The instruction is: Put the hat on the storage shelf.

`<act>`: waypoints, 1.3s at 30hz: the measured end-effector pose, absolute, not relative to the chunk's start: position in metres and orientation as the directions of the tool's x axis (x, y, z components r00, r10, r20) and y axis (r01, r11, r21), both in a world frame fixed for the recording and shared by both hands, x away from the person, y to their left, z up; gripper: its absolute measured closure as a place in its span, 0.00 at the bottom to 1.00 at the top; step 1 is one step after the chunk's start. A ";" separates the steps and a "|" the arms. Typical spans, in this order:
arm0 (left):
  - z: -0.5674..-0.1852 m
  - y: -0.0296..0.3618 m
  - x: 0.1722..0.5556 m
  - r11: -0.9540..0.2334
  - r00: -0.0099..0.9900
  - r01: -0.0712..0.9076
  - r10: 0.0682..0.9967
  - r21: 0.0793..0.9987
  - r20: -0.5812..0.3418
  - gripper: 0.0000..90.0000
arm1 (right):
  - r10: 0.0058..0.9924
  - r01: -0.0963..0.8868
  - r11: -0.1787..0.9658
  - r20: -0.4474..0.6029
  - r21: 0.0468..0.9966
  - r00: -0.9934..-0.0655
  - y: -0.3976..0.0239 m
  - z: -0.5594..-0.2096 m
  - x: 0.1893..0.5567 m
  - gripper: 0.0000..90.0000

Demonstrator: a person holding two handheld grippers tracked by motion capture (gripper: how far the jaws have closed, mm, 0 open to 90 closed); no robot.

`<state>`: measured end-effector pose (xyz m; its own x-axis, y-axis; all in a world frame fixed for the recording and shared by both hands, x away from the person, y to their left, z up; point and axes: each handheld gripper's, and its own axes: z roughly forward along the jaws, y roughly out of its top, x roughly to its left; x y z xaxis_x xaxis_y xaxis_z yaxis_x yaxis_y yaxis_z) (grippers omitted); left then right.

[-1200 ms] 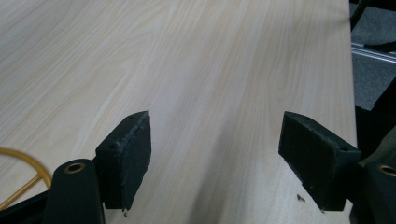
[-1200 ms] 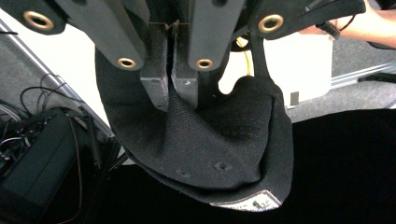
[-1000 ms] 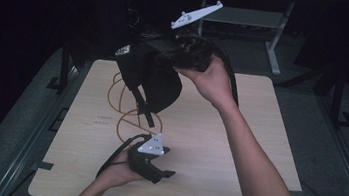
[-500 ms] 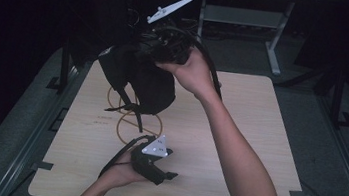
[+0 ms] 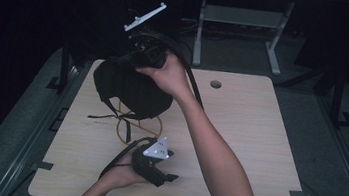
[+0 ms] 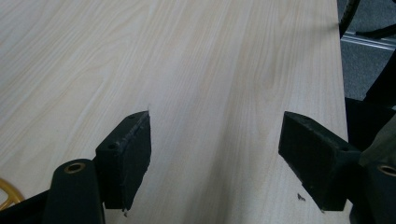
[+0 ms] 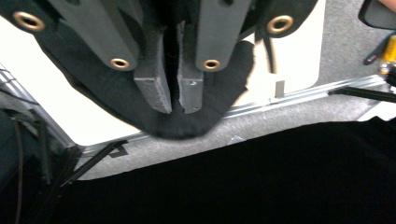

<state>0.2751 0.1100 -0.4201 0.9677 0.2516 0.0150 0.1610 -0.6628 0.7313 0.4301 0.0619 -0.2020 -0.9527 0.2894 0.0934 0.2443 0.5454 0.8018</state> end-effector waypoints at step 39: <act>-0.425 0.112 0.275 -0.651 0.960 0.187 0.278 0.736 0.003 0.28 | 0.380 0.349 0.493 0.163 0.797 -0.911 -0.001 -0.214 0.428 0.40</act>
